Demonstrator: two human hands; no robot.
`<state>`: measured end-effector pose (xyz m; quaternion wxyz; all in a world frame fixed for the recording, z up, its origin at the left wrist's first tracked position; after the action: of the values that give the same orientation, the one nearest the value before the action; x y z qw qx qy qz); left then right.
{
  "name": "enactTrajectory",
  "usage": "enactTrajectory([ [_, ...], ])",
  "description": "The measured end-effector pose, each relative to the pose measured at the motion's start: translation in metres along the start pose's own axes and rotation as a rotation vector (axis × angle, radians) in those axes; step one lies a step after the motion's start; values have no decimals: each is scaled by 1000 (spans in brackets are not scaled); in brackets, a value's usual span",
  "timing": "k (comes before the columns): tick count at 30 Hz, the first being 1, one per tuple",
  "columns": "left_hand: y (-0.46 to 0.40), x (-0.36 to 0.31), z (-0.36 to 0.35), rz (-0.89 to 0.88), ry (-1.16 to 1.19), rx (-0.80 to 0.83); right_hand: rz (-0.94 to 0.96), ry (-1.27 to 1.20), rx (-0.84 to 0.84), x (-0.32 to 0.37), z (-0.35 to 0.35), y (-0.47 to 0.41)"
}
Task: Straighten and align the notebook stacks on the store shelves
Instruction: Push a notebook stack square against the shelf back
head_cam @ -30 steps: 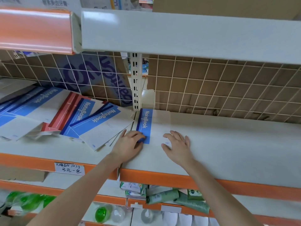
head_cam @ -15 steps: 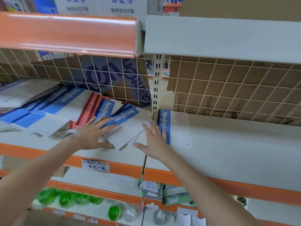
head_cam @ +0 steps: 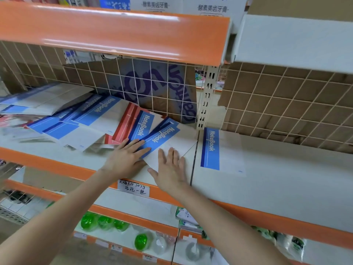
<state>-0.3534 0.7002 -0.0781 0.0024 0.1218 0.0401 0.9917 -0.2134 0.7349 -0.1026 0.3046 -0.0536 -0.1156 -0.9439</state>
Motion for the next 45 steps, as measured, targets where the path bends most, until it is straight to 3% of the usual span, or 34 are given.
enactTrajectory([
  [2,8,-3,4,-23,20,-43,40,11,-29,-2,3,6],
  [7,23,-30,27,-121,99,-367,160,1,-160,-22,25,26],
  [14,12,-65,60,-136,209,-500,276,26,-319,-74,63,52],
  [22,2,-138,82,-290,213,-664,224,99,-536,-144,70,99],
  [24,-2,-156,80,-323,195,-650,204,75,-507,-161,62,103],
  [28,-17,-174,68,-321,248,-549,47,33,-282,-193,37,97],
  [34,-49,-169,22,-226,227,-102,-180,-121,-170,-213,25,86],
  [41,-56,-163,8,-176,524,-81,-225,-112,-147,-219,11,88],
  [45,-61,-161,6,-161,568,-53,-236,-123,-104,-222,7,84],
])
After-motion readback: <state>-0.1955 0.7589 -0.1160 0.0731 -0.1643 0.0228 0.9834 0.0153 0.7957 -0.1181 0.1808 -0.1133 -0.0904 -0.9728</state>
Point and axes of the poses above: each hand's wrist, its own y-axis away from the middle knuckle, its own z-axis out of the back of the hand, x = y × z, the point moved 4 cm from there along -y, towards the middle knuckle, and after that the axes turned 4 degrees about x, right-handed, at the moved point
